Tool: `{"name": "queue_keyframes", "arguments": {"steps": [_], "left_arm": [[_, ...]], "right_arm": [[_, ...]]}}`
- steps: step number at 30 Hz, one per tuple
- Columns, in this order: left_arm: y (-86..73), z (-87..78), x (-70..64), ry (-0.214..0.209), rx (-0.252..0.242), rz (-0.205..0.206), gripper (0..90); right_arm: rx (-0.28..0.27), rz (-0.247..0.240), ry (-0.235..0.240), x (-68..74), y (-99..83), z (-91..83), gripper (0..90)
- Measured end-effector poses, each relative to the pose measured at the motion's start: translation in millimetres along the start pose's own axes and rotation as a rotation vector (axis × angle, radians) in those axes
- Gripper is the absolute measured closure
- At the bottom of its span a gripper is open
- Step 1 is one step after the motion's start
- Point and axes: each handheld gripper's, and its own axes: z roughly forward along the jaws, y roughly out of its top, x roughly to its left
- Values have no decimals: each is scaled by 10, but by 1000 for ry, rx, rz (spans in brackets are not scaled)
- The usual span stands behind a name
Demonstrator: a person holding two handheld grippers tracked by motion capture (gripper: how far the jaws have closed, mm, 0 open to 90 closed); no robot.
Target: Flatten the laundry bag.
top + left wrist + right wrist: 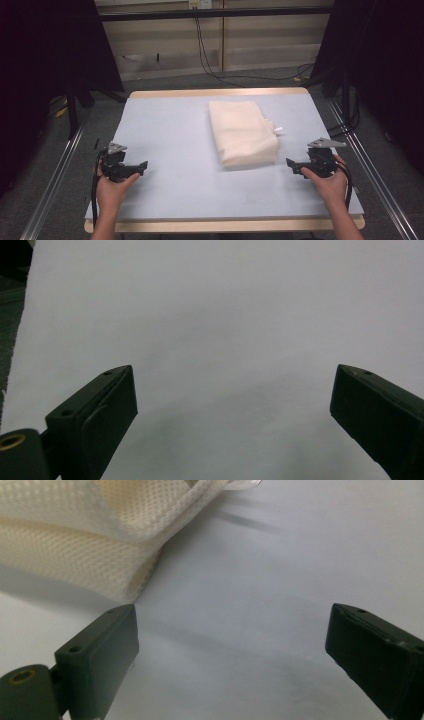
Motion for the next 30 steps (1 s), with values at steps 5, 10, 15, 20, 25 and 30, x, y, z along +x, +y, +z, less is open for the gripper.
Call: {"name": "queue_keyframes", "arguments": {"steps": [5, 10, 15, 20, 25, 30], "left_arm": [[13, 6, -61, -12, 7, 16, 50], [20, 1, -78, -22, 18, 27, 49], [22, -2, -96, -31, 25, 20, 49], [38, -13, -141, -47, 16, 21, 50], [32, -19, -164, -56, 18, 19, 52], [39, -25, -165, -68, 19, 10, 56]], "right_arm": [[-18, -7, 27, 43, 40, -47, 110], [-27, -26, 82, 100, 90, -70, 207], [-25, -40, 82, 183, 128, -41, 225], [-27, -67, 101, 321, 217, 9, 288], [-9, -85, 105, 416, 256, 75, 366], [1, -103, 88, 455, 345, 159, 482]]}}
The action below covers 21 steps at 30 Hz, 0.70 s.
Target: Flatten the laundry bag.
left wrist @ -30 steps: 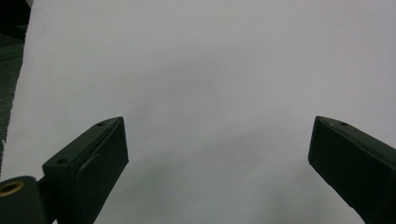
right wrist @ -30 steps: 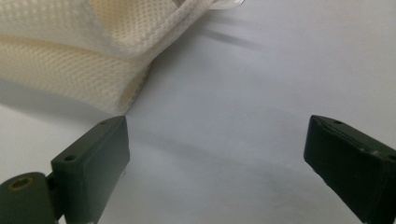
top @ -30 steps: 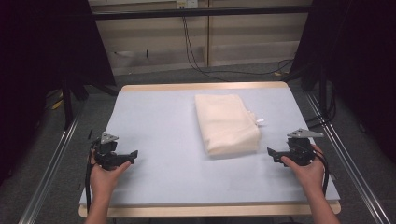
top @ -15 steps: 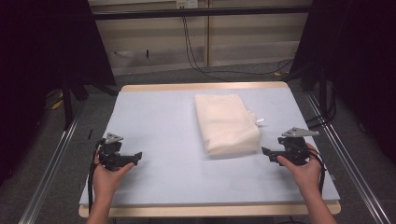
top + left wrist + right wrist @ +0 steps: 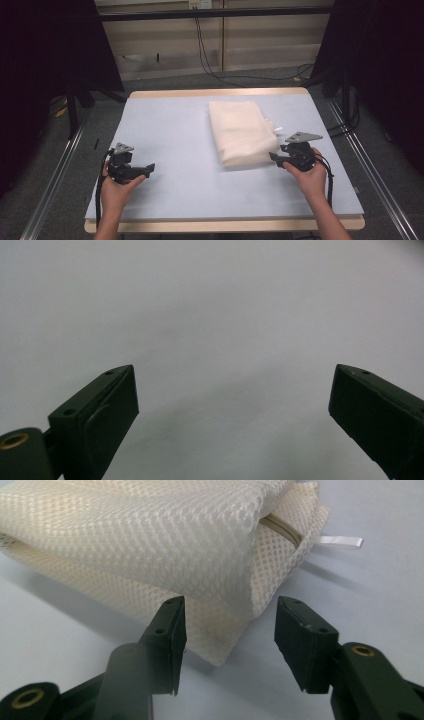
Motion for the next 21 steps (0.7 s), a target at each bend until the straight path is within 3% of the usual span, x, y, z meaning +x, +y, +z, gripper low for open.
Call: {"name": "queue_keyframes", "arguments": {"steps": [6, 10, 11, 15, 21], "left_arm": [[5, -3, 1, -1, -2, -3, 59], [16, -15, -2, -8, -7, -4, 62], [16, -14, -7, -7, -10, -7, 64], [17, -11, -16, -7, -6, -3, 65], [20, -31, -21, -18, -3, 4, 69]], "right_arm": [[24, -10, 2, -3, 18, 84, 561], [27, 10, 12, -14, 32, 110, 639], [15, 1, 3, -10, 56, 109, 696], [-1, -12, -16, 2, 102, 111, 723], [-47, -25, -2, 68, 198, 89, 745]]}}
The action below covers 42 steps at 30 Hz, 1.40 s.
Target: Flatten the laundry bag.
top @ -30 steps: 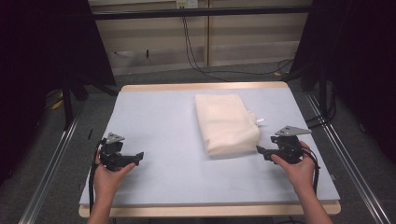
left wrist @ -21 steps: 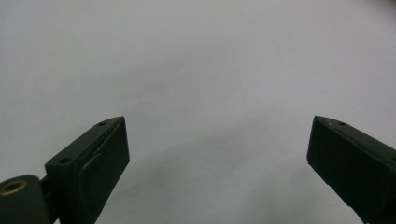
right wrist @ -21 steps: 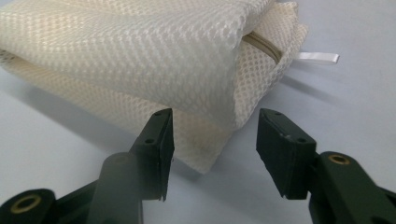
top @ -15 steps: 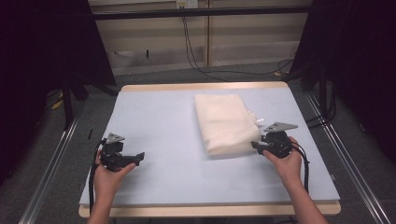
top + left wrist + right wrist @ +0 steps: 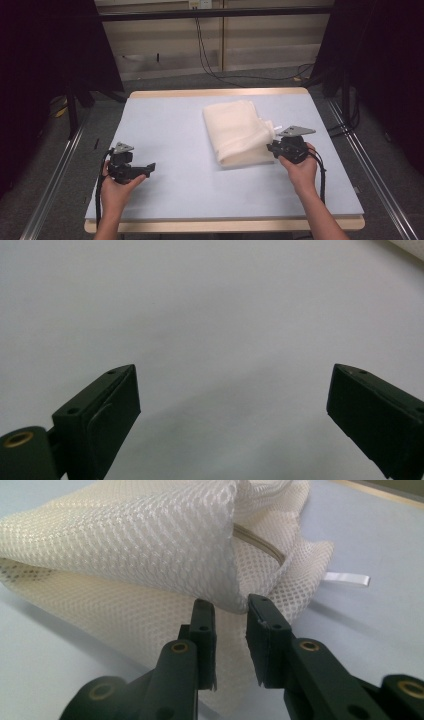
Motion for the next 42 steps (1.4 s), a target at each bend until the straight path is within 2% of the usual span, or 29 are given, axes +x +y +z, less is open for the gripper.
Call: {"name": "queue_keyframes", "arguments": {"steps": [3, 5, 10, 14, 16, 17, 21, 22, 24, 26, 28, 31, 33, 34, 39, 42], "left_arm": [[-3, 10, -10, 2, -11, -17, 71], [-2, 10, -9, -8, 5, -2, 70], [10, 12, -44, -12, -11, -7, 70], [14, -5, -48, -20, -1, 4, 71], [16, -8, -64, -25, -12, -6, 71], [24, -15, -67, -31, -6, 4, 71], [39, -15, -102, -32, -13, 2, 74], [46, -21, -112, -49, -14, 6, 87], [55, -24, -133, -48, -20, 9, 90], [62, -28, -143, -48, -13, 27, 89], [62, -19, -163, -56, -20, 15, 90], [66, -14, -175, -67, -24, 30, 89], [70, -17, -177, -71, -20, 41, 89], [72, -12, -191, -79, -29, 32, 89], [78, -15, -214, -88, -31, 53, 97], [68, -9, -210, -92, -33, 45, 98]], "right_arm": [[-19, -6, 18, 18, 22, -4, 750], [-37, -28, 27, 69, 66, -11, 755], [-61, -29, 36, 135, 139, -20, 759], [-79, -46, 47, 186, 188, -12, 762], [-85, -44, 55, 226, 208, -3, 764], [-90, -50, 63, 261, 227, 12, 764], [-91, -53, 74, 307, 255, 25, 763], [-90, -45, 76, 321, 263, 25, 764], [-102, -45, 81, 343, 284, 25, 763], [-108, -43, 89, 369, 303, 22, 764], [-107, -48, 95, 406, 319, 31, 764], [-108, -65, 121, 484, 359, 74, 764], [-108, -69, 122, 512, 372, 85, 764], [-108, -73, 127, 538, 387, 94, 764], [-119, -99, 155, 674, 487, 135, 754], [-113, -117, 160, 699, 497, 160, 754]]}}
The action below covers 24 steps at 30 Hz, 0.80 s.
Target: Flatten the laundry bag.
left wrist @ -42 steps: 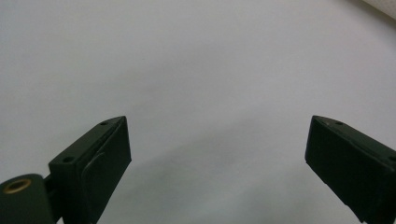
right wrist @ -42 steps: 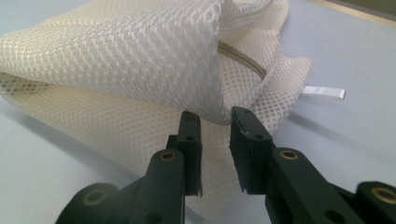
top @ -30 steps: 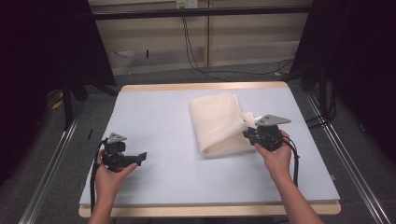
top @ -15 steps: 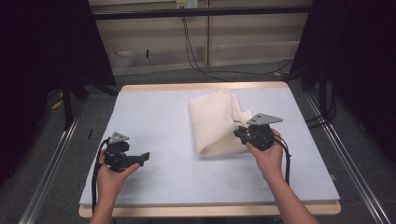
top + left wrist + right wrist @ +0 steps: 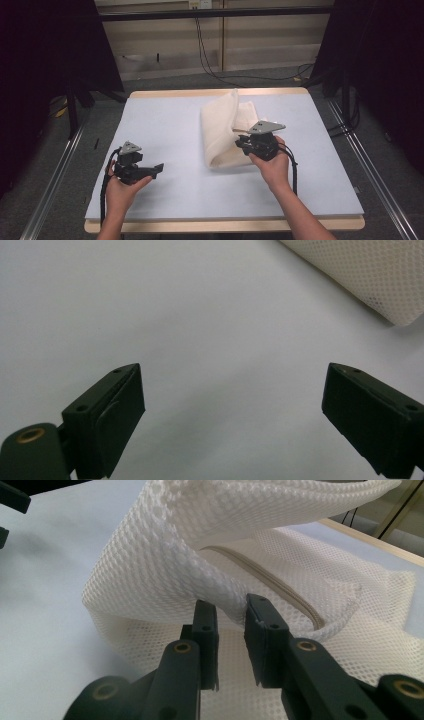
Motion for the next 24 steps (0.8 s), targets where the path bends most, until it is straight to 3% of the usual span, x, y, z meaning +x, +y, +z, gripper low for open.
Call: {"name": "queue_keyframes", "arguments": {"steps": [6, 17, 21, 24], "left_arm": [[-6, 0, -4, -7, -1, 6, 98], [-16, 7, -3, -33, 17, 12, 100], [-26, 2, 8, -32, 20, 10, 100], [-32, -21, 26, -26, 18, 8, 100]], "right_arm": [[8, -3, 24, 70, 27, 77, 754], [12, -51, 59, 289, 188, 217, 729], [3, -37, 74, 329, 190, 276, 610], [33, -30, 81, 351, 181, 309, 482]]}}
